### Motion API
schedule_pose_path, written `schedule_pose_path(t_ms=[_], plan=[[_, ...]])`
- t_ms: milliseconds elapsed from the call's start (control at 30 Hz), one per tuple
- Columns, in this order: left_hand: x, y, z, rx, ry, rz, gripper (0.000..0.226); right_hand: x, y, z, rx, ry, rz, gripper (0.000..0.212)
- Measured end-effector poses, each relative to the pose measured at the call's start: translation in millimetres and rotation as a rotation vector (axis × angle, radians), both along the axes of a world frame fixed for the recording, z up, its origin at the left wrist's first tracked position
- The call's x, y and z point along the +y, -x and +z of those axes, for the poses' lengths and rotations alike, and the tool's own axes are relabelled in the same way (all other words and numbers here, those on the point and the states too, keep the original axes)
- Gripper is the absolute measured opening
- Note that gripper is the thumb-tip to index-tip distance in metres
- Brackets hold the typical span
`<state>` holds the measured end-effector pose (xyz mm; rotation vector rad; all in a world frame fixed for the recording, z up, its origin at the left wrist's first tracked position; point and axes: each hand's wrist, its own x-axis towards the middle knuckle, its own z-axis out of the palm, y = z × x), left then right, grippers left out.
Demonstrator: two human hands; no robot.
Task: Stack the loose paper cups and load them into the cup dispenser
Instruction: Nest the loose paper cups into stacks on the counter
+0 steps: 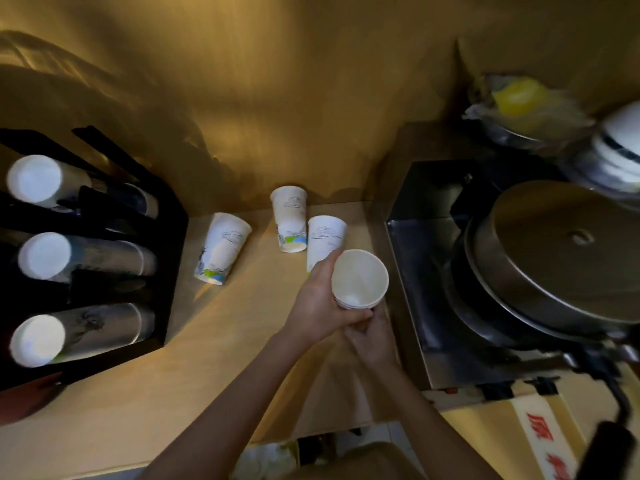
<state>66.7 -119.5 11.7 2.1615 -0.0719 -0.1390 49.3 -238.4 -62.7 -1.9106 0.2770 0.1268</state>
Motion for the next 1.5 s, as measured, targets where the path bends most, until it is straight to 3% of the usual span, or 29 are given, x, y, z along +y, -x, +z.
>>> schedule_pose_path(t_ms=[300, 500, 700, 800, 1067, 1133, 1333, 1500], plan=[[-32.7, -5.5, -7.6, -0.015, -0.001, -0.144, 0.100, -16.6, 10.9, 0.0, 0.038, 0.090, -0.162, 0.070], [-33.7, -5.9, -8.7, -0.003, -0.036, -0.176, 0.104, -6.7, 22.1, -12.3, 0.169, 0.163, -0.293, 0.042], [-25.7, -7.5, -2.2, 0.087, -0.105, -0.334, 0.123, 9.4, 33.2, -13.6, 0.255, 0.170, -0.193, 0.024], [-12.8, -10.8, 4.2, 0.074, -0.128, -0.333, 0.118, 25.0, 25.0, -8.1, 0.297, 0.175, -0.041, 0.028], [24.7, -23.9, 6.4, 0.042, -0.386, -0.135, 0.060, 48.2, -6.4, 19.0, 0.121, 0.346, 0.123, 0.032], [74.2, -64.2, 12.9, -0.014, -0.460, 0.022, 0.053, 90.4, -59.2, 34.8, 0.057, 0.370, 0.192, 0.033], [91.0, -82.2, 4.3, -0.052, -0.569, 0.058, 0.054, 94.5, -78.8, 40.6, -0.077, 0.544, 0.103, 0.046], [99.9, -114.8, -28.8, -0.044, -0.638, 0.031, 0.068, 101.7, -111.7, 20.1, 0.000, 0.572, -0.004, 0.072]])
